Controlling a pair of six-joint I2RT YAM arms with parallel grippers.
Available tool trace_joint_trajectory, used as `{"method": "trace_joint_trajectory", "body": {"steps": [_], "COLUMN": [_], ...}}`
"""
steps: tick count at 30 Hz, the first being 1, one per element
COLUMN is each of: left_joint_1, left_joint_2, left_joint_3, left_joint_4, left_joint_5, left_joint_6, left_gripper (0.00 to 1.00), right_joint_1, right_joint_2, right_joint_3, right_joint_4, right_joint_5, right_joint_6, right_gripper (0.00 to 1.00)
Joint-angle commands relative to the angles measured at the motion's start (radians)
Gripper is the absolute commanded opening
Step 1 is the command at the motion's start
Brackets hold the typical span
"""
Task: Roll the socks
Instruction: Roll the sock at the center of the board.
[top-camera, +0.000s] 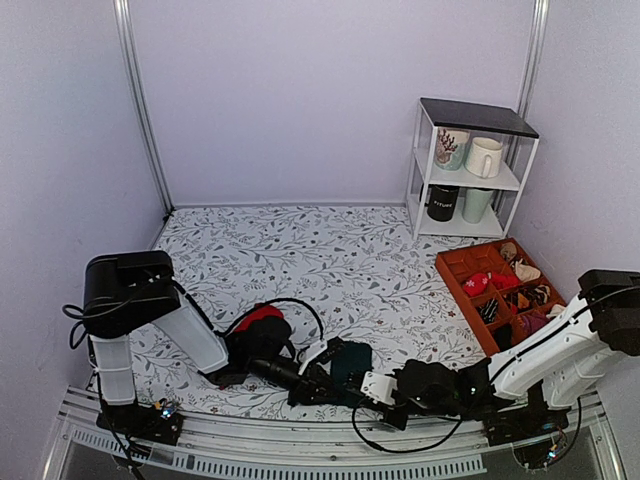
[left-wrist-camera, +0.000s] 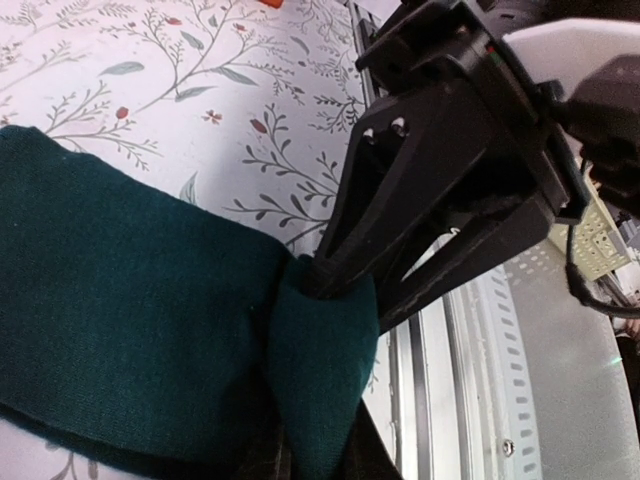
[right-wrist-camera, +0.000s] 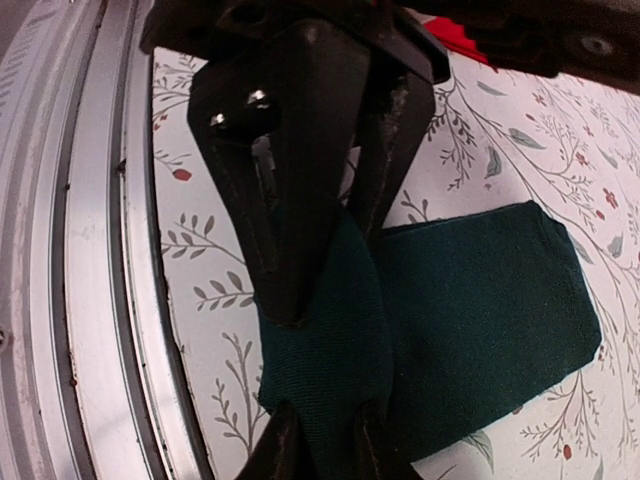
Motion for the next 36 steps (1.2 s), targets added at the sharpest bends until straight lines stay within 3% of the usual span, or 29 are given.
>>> {"method": "trace_joint_trajectory", "body": {"steps": [1, 4, 7, 10, 13, 20, 32, 36], "left_joint_1": [0.000, -0.003, -0.039, -0.086, -0.095, -0.099, -0.122, -0.122], "left_joint_2": [0.071, -0.005, -0.191, -0.330, -0.389, -0.302, -0.213, -0.176], "left_joint_3": [-0.062, -0.110, -0.181, -0.210, -0.203, -0.183, -0.169, -0.138], "left_joint_4": [-0.236, -0.128, -0.067, -0.049, -0.041, 0.021, 0.042, 0.021], "left_joint_5": [-0.037, -0.073, -0.201, -0.313, -0.334, -0.293, -0.300, -0.298], "left_joint_6": [0.000, 0.036, 0.157, 0.294, 0.374, 0.444, 0.435, 0.432], "left_gripper": [0.07, 0.10, 0.32, 0.45, 0.53, 0.55, 0.54, 0.47], "right_joint_1": [0.008, -0.012, -0.066, -0.147, -0.204, -0.290, -0.329, -0.329], "right_joint_2": [0.052, 0.047, 0.024, 0.022, 0.044, 0.117, 0.186, 0.193], "right_joint_3": [0.012, 0.013, 0.001, -0.007, 0.021, 0.107, 0.196, 0.205], "right_joint_4": [0.004, -0.035, -0.063, -0.093, -0.149, -0.321, -0.419, -0.424], "right_joint_5": [-0.036, -0.099, -0.216, -0.375, -0.486, -0.685, -0.757, -0.771], "right_joint_6": [0.077, 0.143, 0.221, 0.297, 0.340, 0.372, 0.380, 0.381], "right_gripper": [0.13, 0.12, 0.12, 0.12, 0.12, 0.12, 0.12, 0.12]}}
